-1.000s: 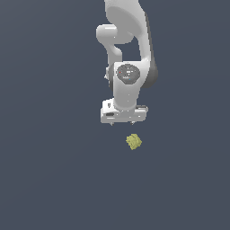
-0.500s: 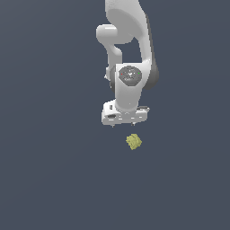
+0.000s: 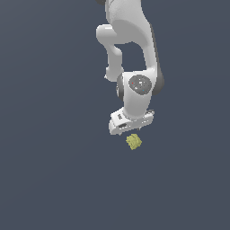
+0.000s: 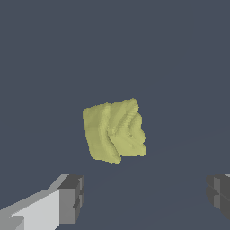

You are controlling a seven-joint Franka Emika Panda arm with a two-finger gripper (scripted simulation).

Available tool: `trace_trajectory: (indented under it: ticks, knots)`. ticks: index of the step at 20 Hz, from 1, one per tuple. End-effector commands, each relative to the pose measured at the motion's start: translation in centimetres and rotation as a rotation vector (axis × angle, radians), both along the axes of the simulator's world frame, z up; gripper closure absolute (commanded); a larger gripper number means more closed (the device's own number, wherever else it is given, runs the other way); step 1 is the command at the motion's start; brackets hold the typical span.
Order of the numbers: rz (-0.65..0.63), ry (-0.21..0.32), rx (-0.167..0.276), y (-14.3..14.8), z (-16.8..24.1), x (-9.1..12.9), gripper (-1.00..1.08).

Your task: Pick up the object and move it to a goal position.

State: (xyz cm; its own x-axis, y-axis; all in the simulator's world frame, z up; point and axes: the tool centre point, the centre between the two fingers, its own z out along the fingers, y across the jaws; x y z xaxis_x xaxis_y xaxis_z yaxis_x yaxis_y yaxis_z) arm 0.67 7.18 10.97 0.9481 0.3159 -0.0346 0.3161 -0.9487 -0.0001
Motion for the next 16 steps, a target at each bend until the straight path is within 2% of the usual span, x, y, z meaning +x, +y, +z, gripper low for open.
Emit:
trace_trajectory:
  ticks: [1, 8, 16]
  knots:
    - [0.064, -0.011, 0.004, 1.0, -0.7, 0.6, -0.92]
    - [0.169, -0.029, 0.013, 2.7, -1.8, 1.6, -0.92]
    - [0.179, -0.03, 0.013, 2.9, -2.3, 1.7, -0.92]
